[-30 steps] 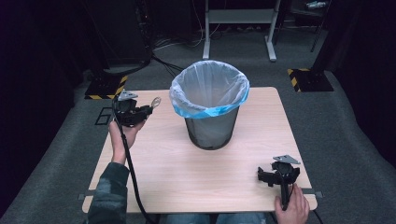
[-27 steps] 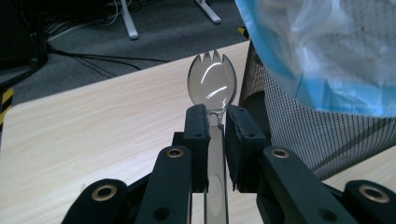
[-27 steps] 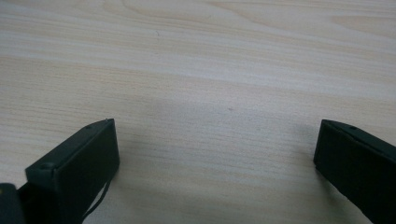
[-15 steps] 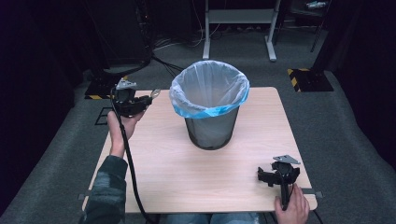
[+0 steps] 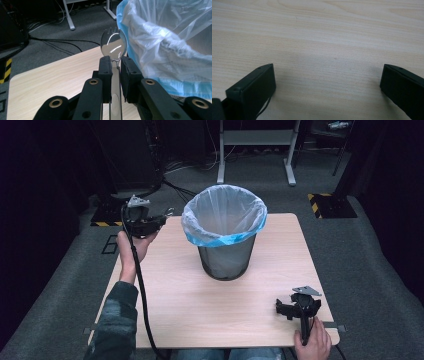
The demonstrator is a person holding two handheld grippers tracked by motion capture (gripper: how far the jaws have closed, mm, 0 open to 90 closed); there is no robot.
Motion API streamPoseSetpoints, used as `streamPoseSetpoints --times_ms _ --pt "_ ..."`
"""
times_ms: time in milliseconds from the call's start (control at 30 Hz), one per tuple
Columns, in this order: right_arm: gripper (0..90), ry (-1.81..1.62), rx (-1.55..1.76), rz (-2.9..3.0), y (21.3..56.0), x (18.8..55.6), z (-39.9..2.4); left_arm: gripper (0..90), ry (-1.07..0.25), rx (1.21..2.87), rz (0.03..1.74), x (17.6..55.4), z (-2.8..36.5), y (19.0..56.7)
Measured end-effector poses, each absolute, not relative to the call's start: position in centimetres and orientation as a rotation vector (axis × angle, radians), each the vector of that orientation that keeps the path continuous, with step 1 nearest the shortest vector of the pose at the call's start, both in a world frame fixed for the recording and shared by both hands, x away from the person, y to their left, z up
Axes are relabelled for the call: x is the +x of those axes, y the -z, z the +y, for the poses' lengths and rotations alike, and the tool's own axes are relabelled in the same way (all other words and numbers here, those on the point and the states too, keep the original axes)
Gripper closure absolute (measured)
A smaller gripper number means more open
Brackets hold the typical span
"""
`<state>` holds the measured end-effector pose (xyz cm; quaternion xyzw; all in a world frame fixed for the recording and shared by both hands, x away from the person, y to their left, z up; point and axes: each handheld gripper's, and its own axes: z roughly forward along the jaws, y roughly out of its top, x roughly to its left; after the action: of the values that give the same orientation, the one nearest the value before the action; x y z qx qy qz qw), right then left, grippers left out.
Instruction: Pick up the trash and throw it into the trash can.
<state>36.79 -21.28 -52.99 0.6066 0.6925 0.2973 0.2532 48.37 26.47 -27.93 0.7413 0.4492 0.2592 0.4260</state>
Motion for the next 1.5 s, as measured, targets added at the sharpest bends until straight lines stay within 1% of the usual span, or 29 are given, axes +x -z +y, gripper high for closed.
streamPoseSetpoints --times_ms 433,800,1033,1333,1500 --pt "0.0 -0.808 1.649 1.882 53.0 36.8 -21.3 79.1 -0.677 1.873 1.084 48.5 24.7 25.6" --pt "0.0 -0.807 1.653 1.882 53.0 36.8 -21.3 79.1 -0.685 1.884 1.059 48.7 23.4 24.4" --pt "0.0 -0.81 1.652 1.88 53.0 36.8 -21.3 79.1 -0.689 1.889 1.028 48.8 21.5 23.5" --pt "0.0 -0.809 1.653 1.88 53.0 36.8 -21.3 79.1 -0.676 1.907 1.004 49.2 19.5 23.1" --pt "0.0 -0.81 1.656 1.879 53.0 36.8 -21.2 79.1 -0.664 1.925 0.985 49.8 17.8 23.1"
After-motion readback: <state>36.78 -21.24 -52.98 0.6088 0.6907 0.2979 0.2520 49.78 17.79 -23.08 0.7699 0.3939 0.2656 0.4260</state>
